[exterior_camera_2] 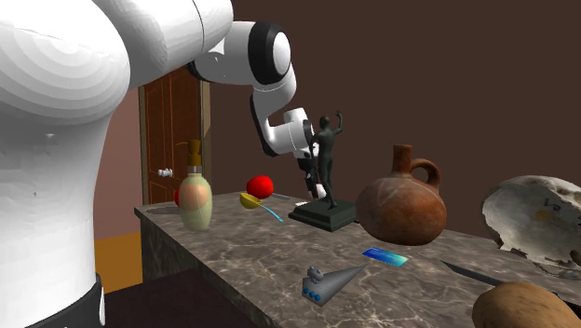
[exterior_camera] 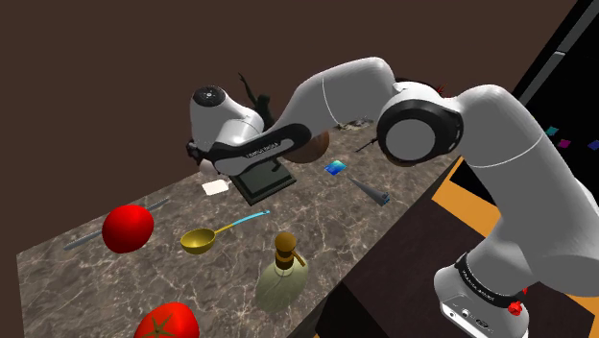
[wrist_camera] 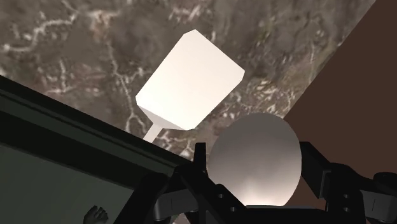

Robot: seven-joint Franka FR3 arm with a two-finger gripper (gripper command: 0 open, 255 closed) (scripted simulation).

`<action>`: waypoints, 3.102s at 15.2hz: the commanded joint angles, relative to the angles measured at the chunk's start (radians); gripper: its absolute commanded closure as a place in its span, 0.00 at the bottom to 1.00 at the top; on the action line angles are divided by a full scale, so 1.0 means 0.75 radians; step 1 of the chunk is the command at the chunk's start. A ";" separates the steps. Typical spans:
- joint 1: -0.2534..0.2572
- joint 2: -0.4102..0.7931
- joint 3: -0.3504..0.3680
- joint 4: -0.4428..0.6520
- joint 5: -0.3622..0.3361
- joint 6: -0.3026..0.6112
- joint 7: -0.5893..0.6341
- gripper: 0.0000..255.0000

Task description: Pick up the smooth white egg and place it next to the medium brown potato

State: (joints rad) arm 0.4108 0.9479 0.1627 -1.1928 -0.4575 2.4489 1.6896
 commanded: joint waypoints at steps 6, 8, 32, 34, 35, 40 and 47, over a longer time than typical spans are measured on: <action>-0.009 -0.074 0.020 -0.001 0.020 -0.073 -0.027 1.00; -0.011 -0.093 0.026 0.002 0.025 -0.094 -0.034 1.00; -0.290 -0.634 0.082 -0.680 0.114 0.081 -0.204 1.00; -0.344 -0.701 0.087 -0.786 0.136 0.129 -0.250 1.00; -0.372 -0.732 0.090 -0.836 0.148 0.152 -0.275 1.00; -0.508 -0.877 0.100 -1.059 0.233 0.254 -0.431 1.00; -0.706 -1.042 0.115 -1.300 0.413 0.356 -0.733 1.00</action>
State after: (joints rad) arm -0.0971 0.1895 0.2464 -2.1193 -0.1724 2.7278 1.1778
